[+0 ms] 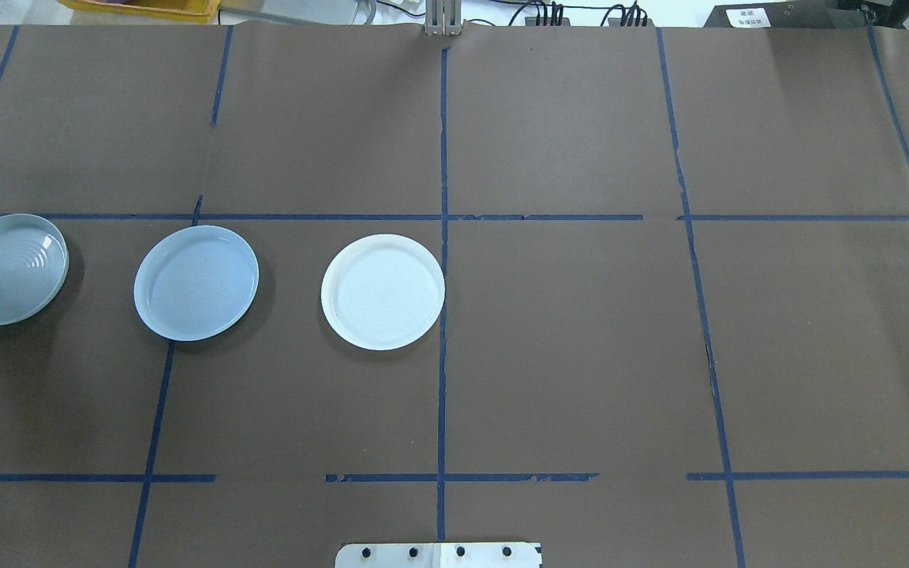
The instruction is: Stack plate in center
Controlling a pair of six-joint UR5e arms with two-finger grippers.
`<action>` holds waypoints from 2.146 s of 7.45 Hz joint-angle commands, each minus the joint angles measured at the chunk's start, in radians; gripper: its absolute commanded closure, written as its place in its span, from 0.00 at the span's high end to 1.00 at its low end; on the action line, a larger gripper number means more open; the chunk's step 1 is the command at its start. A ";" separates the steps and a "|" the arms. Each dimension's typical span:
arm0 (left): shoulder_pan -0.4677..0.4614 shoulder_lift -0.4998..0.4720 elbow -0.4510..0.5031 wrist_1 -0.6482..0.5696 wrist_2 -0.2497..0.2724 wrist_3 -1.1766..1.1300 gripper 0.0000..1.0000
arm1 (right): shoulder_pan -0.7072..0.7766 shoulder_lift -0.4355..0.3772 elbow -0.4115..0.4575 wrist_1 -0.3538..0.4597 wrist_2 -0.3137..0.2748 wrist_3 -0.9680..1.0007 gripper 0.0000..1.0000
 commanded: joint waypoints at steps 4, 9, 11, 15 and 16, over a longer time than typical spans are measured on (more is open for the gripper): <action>-0.014 -0.001 -0.084 0.008 -0.190 -0.016 0.00 | 0.000 0.000 0.000 0.000 -0.001 0.000 1.00; 0.131 -0.013 -0.339 0.016 -0.046 -0.446 0.00 | 0.000 0.000 0.000 0.000 -0.001 -0.001 1.00; 0.224 -0.061 -0.356 0.016 0.010 -0.519 0.00 | 0.000 0.000 0.000 0.000 0.000 0.000 1.00; 0.276 -0.061 -0.362 0.018 0.114 -0.536 1.00 | 0.000 0.000 0.000 0.000 0.000 0.000 1.00; 0.276 -0.064 -0.403 0.028 0.079 -0.542 1.00 | 0.000 0.000 0.000 0.000 0.000 0.000 1.00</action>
